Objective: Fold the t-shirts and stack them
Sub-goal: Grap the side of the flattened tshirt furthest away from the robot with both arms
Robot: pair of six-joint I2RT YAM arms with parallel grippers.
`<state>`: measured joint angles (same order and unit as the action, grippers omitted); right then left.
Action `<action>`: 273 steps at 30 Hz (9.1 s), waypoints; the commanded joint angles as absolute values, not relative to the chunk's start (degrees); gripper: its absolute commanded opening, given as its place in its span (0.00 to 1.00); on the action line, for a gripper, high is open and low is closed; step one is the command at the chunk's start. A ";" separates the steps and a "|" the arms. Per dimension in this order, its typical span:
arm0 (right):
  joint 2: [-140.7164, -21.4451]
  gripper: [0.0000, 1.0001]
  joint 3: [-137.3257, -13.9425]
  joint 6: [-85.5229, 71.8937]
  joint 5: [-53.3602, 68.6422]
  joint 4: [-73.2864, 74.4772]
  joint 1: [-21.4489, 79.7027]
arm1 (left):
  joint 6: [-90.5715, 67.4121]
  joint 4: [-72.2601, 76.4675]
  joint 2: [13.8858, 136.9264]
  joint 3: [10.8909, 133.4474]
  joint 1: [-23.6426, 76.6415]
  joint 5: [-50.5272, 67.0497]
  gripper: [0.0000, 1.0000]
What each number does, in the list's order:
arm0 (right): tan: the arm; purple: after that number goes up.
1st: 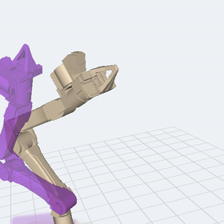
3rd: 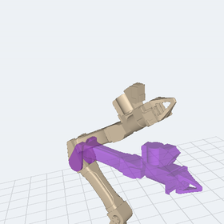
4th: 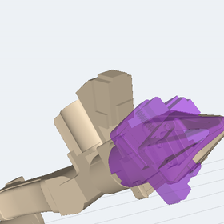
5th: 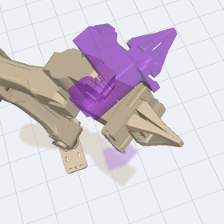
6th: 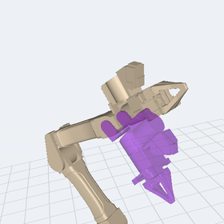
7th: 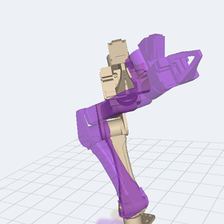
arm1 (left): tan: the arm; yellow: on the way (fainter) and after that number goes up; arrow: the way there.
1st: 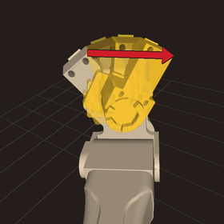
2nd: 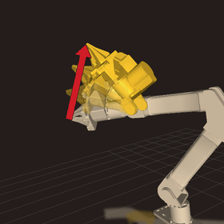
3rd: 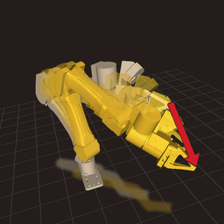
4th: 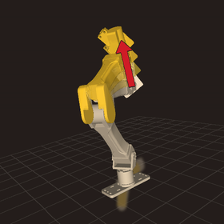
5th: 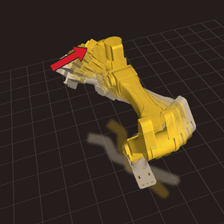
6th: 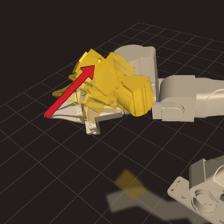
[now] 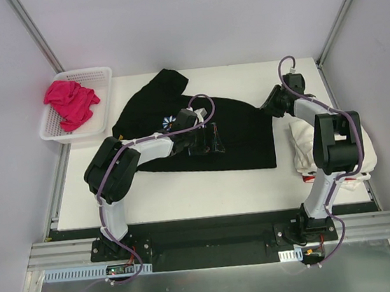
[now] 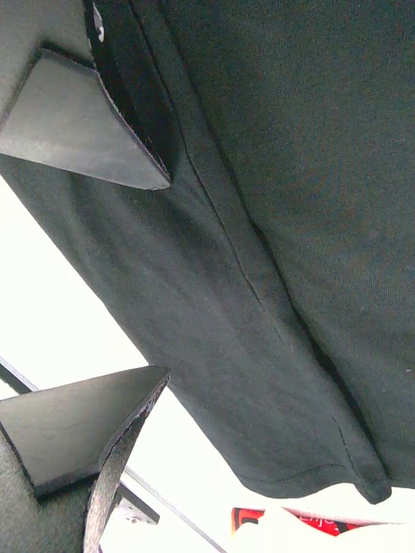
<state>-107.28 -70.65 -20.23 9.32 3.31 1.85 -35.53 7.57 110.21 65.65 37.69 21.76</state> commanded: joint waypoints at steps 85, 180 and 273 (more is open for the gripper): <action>-101.00 0.01 -73.05 -20.83 11.16 -0.26 8.25 | -34.28 3.69 115.05 66.45 38.50 22.15 0.84; -100.10 0.38 -53.00 -25.49 15.64 -4.30 9.93 | -34.28 3.25 115.66 66.27 38.76 21.80 0.84; -117.77 0.01 -88.16 -21.80 5.10 1.76 -0.79 | -16.00 -6.59 129.44 118.09 9.41 13.53 0.85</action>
